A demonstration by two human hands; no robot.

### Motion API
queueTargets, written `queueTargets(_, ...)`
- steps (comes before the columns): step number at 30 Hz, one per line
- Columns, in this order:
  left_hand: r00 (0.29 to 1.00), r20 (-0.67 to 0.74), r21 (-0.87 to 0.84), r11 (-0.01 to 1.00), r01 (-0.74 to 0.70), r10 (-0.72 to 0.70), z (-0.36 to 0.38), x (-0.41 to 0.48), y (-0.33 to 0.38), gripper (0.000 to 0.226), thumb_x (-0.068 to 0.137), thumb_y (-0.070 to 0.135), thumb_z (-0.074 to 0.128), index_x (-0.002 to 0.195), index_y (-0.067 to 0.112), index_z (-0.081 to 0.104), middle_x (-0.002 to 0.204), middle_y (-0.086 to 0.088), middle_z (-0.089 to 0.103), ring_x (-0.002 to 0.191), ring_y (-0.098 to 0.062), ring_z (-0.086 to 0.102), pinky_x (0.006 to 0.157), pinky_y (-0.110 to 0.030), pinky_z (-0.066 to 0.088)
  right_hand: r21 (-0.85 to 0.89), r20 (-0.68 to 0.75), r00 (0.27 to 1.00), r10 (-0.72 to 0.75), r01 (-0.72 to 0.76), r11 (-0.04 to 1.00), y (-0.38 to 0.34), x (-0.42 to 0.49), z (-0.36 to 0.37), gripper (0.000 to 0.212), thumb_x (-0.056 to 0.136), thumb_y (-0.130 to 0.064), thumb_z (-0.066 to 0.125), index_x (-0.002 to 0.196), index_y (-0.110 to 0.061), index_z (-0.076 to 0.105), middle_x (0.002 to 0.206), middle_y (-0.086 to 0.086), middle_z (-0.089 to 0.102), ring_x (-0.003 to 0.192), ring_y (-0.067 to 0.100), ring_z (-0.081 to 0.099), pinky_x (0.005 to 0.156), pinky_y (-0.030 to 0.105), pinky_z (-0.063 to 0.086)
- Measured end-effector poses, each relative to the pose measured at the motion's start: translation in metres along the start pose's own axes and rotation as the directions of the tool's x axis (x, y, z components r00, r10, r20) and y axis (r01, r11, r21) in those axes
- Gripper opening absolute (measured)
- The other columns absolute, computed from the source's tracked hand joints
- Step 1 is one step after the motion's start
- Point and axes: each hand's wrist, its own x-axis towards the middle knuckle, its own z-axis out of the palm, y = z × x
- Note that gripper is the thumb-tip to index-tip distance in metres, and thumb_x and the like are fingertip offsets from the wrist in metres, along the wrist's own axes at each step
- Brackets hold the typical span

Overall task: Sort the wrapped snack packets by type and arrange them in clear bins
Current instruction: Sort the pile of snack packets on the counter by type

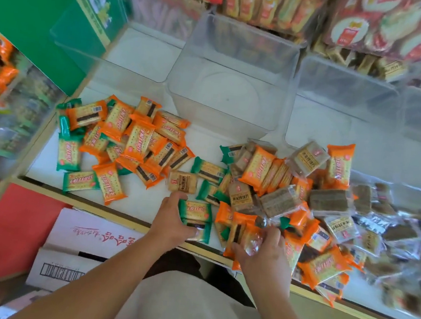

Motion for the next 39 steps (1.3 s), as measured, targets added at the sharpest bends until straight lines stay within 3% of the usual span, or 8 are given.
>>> queueTargets(5,0.974,-0.158,-0.295,0.949,0.109,-0.161,-0.012,-0.022,0.003,0.077,0.065,0.022,0.096,0.123,0.031,0.046,0.119,-0.004,0.061,0.104,-0.022,0.065,0.077,-0.032,0.059,0.192,-0.004,1.000,-0.017,0.017,0.981,-0.011,0.002,0.010,0.064,0.082,-0.038,0.081,0.127,-0.033,0.036,0.132,-0.004,0.052,0.106,0.022,0.062,0.072,0.035,0.053)
queueTargets(9,0.943,-0.170,-0.607,0.785,0.127,-0.285,-0.008,-0.040,0.011,0.074,0.060,0.036,0.099,0.118,0.038,0.052,0.117,0.001,0.062,0.105,-0.021,0.068,0.084,-0.043,0.063,0.373,0.017,1.000,-0.007,0.000,0.928,-0.018,0.006,0.019,0.066,0.083,-0.031,0.082,0.131,-0.036,0.037,0.132,-0.001,0.053,0.100,0.015,0.054,0.077,0.032,0.050)
queueTargets(15,0.988,-0.014,-0.438,0.889,0.134,-0.156,0.027,-0.032,0.045,0.053,0.087,0.035,0.081,0.132,0.030,0.053,0.125,0.008,0.061,0.099,-0.005,0.062,0.063,-0.012,0.050,0.494,0.027,0.999,0.028,-0.038,0.869,-0.021,0.016,0.023,0.056,0.083,-0.034,0.082,0.125,-0.039,0.045,0.119,-0.006,0.062,0.098,0.007,0.062,0.080,0.029,0.057)
queueTargets(20,0.983,0.146,-0.384,0.910,0.156,-0.107,0.038,-0.035,0.056,0.062,0.100,0.042,0.061,0.155,0.040,0.032,0.144,0.010,0.054,0.125,-0.013,0.056,0.097,-0.031,0.053,0.515,0.099,0.995,0.002,-0.053,0.856,-0.014,0.024,0.011,0.049,0.084,-0.032,0.081,0.120,-0.043,0.049,0.104,-0.021,0.062,0.088,0.002,0.065,0.065,0.024,0.061)
queueTargets(27,0.991,0.126,-0.313,0.946,0.085,-0.047,0.040,-0.029,0.059,0.077,0.096,0.045,0.066,0.159,0.038,0.022,0.144,0.008,0.054,0.123,-0.011,0.059,0.093,-0.026,0.056,0.563,0.224,0.973,-0.063,-0.076,0.823,-0.011,0.031,-0.009,0.045,0.090,-0.034,0.076,0.128,-0.034,0.051,0.106,-0.018,0.060,0.080,0.000,0.060,0.050,0.009,0.045)
queueTargets(30,0.990,0.134,-0.311,0.946,0.093,-0.053,0.043,-0.028,0.055,0.096,0.080,0.052,0.082,0.157,0.039,0.026,0.140,0.008,0.059,0.124,-0.009,0.059,0.103,-0.030,0.052,0.584,0.327,0.939,-0.111,-0.108,0.805,-0.006,0.036,-0.020,0.047,0.090,-0.039,0.075,0.131,-0.036,0.054,0.121,-0.014,0.063,0.099,0.003,0.063,0.066,0.016,0.054)
queueTargets(34,0.995,-0.023,-0.417,0.905,0.081,-0.100,0.053,-0.031,0.064,0.079,0.078,0.026,0.090,0.143,0.030,0.045,0.125,0.007,0.067,0.099,0.003,0.064,0.073,-0.009,0.054,0.566,0.398,0.899,-0.183,-0.084,0.820,0.003,0.044,-0.039,0.038,0.086,-0.044,0.079,0.120,-0.044,0.063,0.112,-0.017,0.071,0.103,0.008,0.069,0.088,0.040,0.062)
queueTargets(39,0.989,-0.078,-0.519,0.852,0.064,-0.123,0.063,-0.031,0.067,0.080,0.068,0.022,0.097,0.135,0.031,0.054,0.114,0.007,0.074,0.101,-0.009,0.073,0.086,-0.039,0.063,0.542,0.342,0.919,-0.194,-0.024,0.840,0.005,0.048,-0.053,0.051,0.076,-0.060,0.079,0.120,-0.040,0.061,0.109,-0.010,0.072,0.096,0.016,0.071,0.075,0.035,0.063)
